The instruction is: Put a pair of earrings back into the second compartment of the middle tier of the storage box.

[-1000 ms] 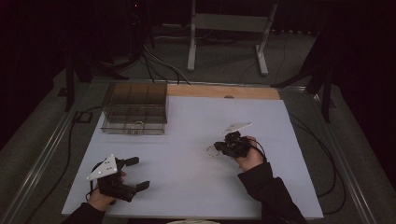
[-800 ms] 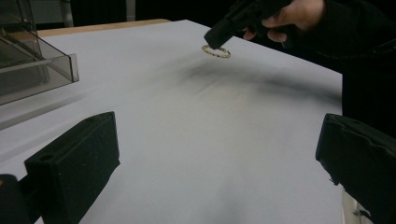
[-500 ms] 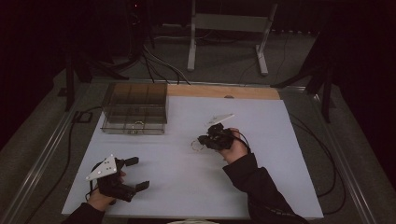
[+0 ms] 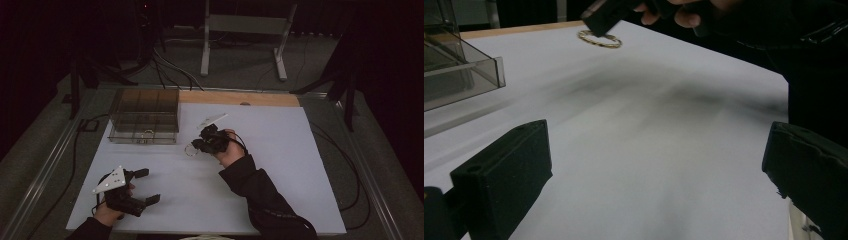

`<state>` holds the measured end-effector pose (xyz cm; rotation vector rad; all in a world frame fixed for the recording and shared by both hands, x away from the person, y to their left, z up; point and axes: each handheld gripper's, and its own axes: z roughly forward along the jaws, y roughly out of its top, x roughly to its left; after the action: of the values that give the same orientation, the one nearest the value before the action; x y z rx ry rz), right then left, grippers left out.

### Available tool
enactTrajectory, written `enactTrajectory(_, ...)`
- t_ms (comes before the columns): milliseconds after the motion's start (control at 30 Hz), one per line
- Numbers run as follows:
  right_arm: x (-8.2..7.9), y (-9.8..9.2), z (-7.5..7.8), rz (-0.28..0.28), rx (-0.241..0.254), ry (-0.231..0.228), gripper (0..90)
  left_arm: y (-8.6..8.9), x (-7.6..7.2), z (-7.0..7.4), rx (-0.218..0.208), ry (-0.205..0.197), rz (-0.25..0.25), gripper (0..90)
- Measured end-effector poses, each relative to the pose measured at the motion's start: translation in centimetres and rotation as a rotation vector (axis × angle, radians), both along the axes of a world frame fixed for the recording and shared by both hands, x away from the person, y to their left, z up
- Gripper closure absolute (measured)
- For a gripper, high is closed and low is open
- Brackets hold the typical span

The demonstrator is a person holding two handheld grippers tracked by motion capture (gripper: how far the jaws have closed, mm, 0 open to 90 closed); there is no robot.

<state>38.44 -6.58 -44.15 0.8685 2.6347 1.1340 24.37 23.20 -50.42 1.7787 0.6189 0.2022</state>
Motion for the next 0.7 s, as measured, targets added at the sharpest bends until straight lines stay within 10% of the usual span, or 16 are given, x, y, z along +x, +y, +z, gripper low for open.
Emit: enactTrajectory(700,1.9,6.5,1.5,0.025,0.036,-0.019,86.7,0.1,0.0,0.1,-0.014,-0.004,0.003,0.5)
